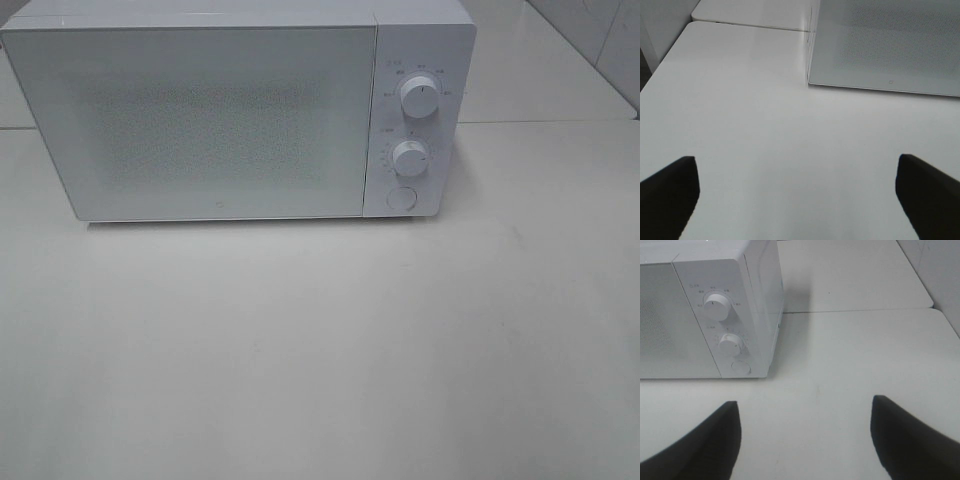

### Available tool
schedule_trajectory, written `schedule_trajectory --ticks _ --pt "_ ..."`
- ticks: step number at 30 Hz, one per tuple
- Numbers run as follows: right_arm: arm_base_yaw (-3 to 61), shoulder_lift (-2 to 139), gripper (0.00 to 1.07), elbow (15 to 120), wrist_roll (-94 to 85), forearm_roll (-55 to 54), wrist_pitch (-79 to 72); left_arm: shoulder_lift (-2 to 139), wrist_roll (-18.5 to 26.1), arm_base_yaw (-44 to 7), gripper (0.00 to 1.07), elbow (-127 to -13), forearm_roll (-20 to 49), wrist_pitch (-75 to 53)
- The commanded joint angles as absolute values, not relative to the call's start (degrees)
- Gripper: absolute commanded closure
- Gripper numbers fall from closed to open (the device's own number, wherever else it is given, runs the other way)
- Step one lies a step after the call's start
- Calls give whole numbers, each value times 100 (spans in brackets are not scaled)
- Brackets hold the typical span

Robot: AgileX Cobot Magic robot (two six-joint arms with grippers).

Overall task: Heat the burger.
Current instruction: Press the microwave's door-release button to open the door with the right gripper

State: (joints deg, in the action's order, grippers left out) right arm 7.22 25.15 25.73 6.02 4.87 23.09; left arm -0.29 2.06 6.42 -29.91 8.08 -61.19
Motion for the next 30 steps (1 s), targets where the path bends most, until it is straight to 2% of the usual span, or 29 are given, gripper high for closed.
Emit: schedule_trajectory --ticks 1,6,9,11,20,30 --pt "699 2905 36 2532 561 521 1667 -52 195 653 6 -2974 808 -6079" --pt "699 4068 37 2532 602 510 573 -52 195 653 6 -2974 808 -6079" --pt "699 4257 37 2532 642 510 372 -52 195 653 6 -2974 808 -6079" --pt "699 4945 37 2532 802 533 -407 -52 195 653 6 -2974 808 -6079" --pt "699 6463 37 2532 837 676 -2280 -52 195 653 6 -2974 808 -6079" --pt "699 7827 37 2532 258 292 -3644 -52 195 653 6 -2974 808 -6079"
